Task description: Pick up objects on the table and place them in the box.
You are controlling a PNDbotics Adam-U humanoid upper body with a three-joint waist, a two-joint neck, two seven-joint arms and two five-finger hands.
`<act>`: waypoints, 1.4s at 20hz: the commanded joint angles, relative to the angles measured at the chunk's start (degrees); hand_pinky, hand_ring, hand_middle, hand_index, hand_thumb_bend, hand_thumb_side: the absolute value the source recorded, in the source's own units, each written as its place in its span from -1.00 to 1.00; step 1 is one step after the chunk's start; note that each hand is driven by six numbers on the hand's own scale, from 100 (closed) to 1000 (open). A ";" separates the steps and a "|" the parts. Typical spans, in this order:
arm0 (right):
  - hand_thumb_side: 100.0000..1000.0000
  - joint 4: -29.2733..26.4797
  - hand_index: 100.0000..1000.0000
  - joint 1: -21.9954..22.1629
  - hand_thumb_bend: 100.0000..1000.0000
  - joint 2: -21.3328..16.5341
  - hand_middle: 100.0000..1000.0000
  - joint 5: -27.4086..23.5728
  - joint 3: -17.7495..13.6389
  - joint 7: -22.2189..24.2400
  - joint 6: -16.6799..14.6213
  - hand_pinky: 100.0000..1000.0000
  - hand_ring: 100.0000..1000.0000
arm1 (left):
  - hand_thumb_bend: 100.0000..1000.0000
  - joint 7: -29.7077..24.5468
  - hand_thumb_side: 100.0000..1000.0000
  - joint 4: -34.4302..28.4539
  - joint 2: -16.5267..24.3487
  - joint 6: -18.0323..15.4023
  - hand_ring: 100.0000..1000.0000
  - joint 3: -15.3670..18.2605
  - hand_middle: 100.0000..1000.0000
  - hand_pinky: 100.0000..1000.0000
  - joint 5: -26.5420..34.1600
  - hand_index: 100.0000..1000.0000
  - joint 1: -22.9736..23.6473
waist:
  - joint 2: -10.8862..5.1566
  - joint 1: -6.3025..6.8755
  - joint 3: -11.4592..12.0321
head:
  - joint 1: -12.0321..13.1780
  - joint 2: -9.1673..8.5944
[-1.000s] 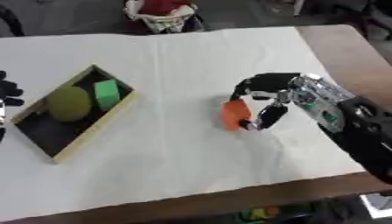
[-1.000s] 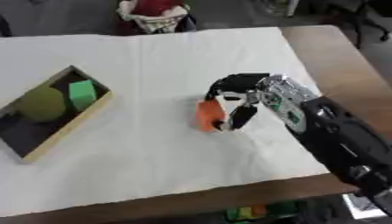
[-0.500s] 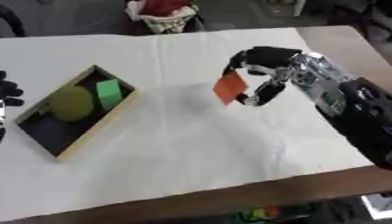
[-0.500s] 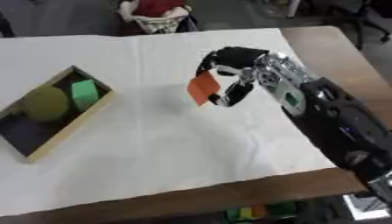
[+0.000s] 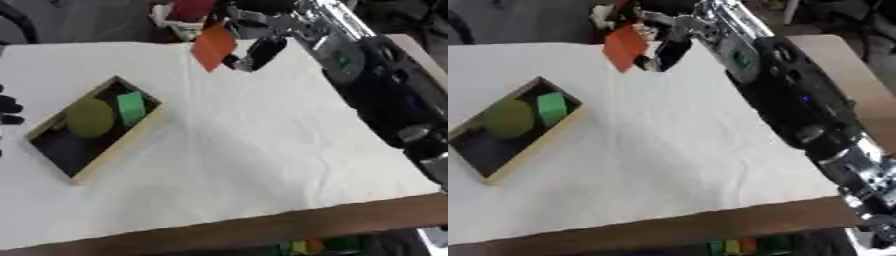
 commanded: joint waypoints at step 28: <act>-0.89 22.50 0.66 -5.89 -0.98 18.12 0.35 26.05 -11.14 -11.05 -2.71 0.56 0.57 | -1.00 -1.68 0.11 -1.25 -0.63 -0.25 0.16 -1.60 0.04 0.09 1.49 0.43 -2.61 | 1.08 0.61 6.61 | -4.47 0.27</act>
